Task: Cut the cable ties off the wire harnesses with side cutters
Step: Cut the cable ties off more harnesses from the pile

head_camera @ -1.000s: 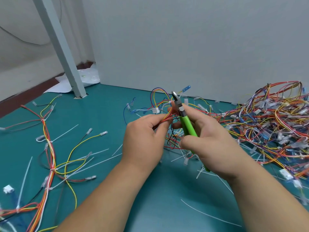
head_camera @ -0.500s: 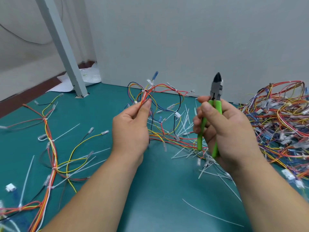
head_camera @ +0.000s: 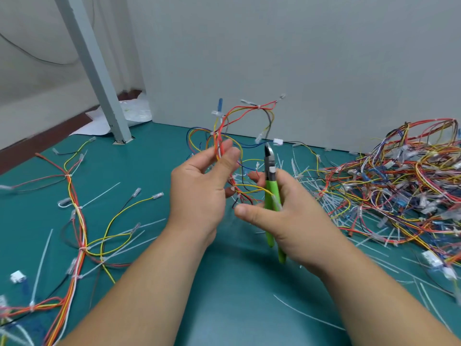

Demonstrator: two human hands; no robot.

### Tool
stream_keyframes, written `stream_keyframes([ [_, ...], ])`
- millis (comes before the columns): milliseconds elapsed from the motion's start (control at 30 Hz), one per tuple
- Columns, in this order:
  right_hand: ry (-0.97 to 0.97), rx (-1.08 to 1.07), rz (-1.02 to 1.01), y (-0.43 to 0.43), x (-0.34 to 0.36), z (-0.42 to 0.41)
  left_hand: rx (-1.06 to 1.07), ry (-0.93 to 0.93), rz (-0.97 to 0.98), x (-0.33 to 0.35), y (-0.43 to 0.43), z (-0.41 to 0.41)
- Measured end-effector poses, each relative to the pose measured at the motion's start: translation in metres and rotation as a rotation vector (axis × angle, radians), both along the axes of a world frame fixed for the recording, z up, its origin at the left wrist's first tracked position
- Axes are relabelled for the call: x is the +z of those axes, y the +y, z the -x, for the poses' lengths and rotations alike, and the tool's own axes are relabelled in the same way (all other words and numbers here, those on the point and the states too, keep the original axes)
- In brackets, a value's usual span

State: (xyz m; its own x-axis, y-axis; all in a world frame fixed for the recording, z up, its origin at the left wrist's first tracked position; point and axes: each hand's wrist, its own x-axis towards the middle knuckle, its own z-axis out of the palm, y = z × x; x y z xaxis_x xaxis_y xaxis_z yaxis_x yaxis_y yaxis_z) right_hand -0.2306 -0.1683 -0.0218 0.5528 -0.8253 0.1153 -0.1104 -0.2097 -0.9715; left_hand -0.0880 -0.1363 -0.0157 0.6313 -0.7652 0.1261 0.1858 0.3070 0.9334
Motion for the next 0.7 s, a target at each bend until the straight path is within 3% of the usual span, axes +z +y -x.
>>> stream_keyframes([
  [333, -0.253, -0.152, 0.075, -0.009, -0.001, -0.002, -0.284, -0.102, 0.146, 0.002, 0.004, 0.015],
  [533, -0.403, -0.159, -0.036, -0.017, 0.02, 0.003, 0.172, -0.263, 0.169, -0.001, 0.003, 0.008],
  [700, -0.543, -0.14, -0.232, -0.031, 0.055, -0.002, 0.293, -0.541, 0.098, -0.007, 0.005, 0.012],
])
